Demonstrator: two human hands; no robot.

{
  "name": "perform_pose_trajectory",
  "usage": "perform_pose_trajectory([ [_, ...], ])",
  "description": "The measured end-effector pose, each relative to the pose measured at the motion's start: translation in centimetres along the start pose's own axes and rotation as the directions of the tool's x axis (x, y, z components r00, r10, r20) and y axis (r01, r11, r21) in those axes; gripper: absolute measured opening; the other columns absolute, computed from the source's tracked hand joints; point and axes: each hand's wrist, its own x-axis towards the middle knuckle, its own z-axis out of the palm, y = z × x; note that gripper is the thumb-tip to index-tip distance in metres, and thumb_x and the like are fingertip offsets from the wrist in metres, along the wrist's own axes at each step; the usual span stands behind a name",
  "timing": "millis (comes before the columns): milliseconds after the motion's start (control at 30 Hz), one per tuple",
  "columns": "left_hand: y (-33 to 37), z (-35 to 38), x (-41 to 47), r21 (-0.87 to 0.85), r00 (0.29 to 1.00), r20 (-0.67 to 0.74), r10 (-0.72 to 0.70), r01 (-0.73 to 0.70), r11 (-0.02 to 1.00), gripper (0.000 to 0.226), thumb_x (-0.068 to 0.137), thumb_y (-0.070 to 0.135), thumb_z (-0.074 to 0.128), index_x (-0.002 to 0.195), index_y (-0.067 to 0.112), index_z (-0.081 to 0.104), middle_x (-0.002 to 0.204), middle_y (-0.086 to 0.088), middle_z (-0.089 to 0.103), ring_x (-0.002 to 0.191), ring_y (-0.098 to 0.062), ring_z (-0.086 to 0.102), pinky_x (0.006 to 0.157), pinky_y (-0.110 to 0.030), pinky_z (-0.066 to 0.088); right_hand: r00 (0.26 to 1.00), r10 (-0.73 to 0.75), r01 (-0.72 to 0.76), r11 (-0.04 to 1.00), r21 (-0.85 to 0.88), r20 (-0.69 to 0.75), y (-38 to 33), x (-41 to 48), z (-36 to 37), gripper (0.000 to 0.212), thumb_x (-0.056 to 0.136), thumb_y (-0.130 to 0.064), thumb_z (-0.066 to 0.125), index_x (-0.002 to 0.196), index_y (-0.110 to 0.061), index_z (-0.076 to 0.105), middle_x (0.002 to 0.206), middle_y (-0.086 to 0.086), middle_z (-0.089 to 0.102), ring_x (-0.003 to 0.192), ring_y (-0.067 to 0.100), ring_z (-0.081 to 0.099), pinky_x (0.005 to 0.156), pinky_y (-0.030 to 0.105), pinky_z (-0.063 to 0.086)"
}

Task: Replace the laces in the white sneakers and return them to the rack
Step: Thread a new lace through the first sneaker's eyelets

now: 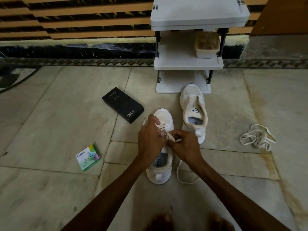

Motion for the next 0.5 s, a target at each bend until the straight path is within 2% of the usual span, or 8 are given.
perform_pose_trajectory([
  [133, -0.1, 0.4, -0.4, -0.010, 0.999, 0.034, 0.026, -0.026, 1.000, 0.043, 0.080, 0.018, 0.074, 0.117, 0.011, 0.052, 0.109, -0.010, 0.065, 0.102, -0.022, 0.063, 0.087, -0.038, 0.056, 0.999, -0.046, 0.045, 0.996, -0.073, -0.008, 0.0, 0.3, 0.4, 0.016, 0.082, -0.031, 0.074, 0.093, -0.020, 0.075, 0.083, -0.009, 0.071, 0.073, 0.003, 0.065, 0.067, 0.020, 0.052],
  [200, -0.3, 0.5, -0.3, -0.018, 0.999, 0.031, -0.009, 0.009, 1.000, 0.051, 0.080, 0.021, 0.075, 0.123, 0.008, 0.052, 0.116, -0.011, 0.063, 0.108, -0.023, 0.062, 0.091, -0.040, 0.054, 0.999, -0.044, 0.046, 0.995, -0.084, 0.032, -0.3, 0.5, 0.2, 0.017, 0.083, -0.030, 0.074, 0.094, -0.018, 0.075, 0.085, -0.007, 0.071, 0.073, 0.004, 0.064, 0.069, 0.021, 0.053],
  [300, 0.0, 0.2, 0.1, 0.018, 0.999, 0.029, -0.015, 0.014, 1.000, 0.044, 0.083, 0.019, 0.073, 0.124, 0.014, 0.058, 0.121, -0.009, 0.063, 0.112, -0.022, 0.060, 0.093, -0.036, 0.054, 0.987, 0.004, -0.003, 1.000, -0.005, 0.162, -1.1, 0.7, -1.1, 0.013, 0.091, -0.028, 0.064, 0.095, -0.022, 0.075, 0.085, -0.005, 0.073, 0.074, 0.009, 0.067, 0.073, 0.029, 0.058],
  [367, 0.1, 0.1, 0.4, 0.055, 0.998, 0.045, -0.033, 0.031, 0.998, 0.040, 0.087, 0.017, 0.069, 0.126, 0.015, 0.060, 0.124, -0.008, 0.064, 0.114, -0.022, 0.060, 0.095, -0.032, 0.052, 0.976, 0.029, -0.041, 0.998, 0.051, 0.215, -1.2, 0.9, -1.6, 0.017, 0.094, -0.018, 0.059, 0.093, -0.024, 0.075, 0.083, -0.002, 0.074, 0.073, 0.015, 0.070, 0.074, 0.035, 0.060],
  [433, 0.4, 0.0, 0.6, 0.107, 0.995, 0.072, -0.066, 0.058, 0.993, 0.038, 0.091, 0.019, 0.066, 0.128, 0.014, 0.060, 0.127, -0.008, 0.063, 0.116, -0.022, 0.059, 0.097, -0.031, 0.049, 0.985, 0.001, 0.000, 1.000, -0.005, 0.175, -1.2, 1.0, -1.2, 0.021, 0.089, -0.005, 0.060, 0.093, -0.018, 0.076, 0.083, -0.001, 0.073, 0.071, 0.016, 0.069, 0.073, 0.039, 0.059],
  [500, 1.0, -0.3, 0.7, 0.117, 0.986, 0.108, -0.126, 0.113, 0.987, 0.039, 0.094, 0.024, 0.061, 0.131, 0.014, 0.058, 0.132, -0.008, 0.059, 0.119, -0.024, 0.057, 0.099, -0.034, 0.047, 0.995, -0.054, 0.061, 0.994, -0.088, 0.087, -1.0, 0.9, -0.5, 0.020, 0.083, -0.001, 0.062, 0.091, -0.012, 0.076, 0.082, 0.001, 0.072, 0.068, 0.017, 0.067, 0.070, 0.042, 0.059],
])
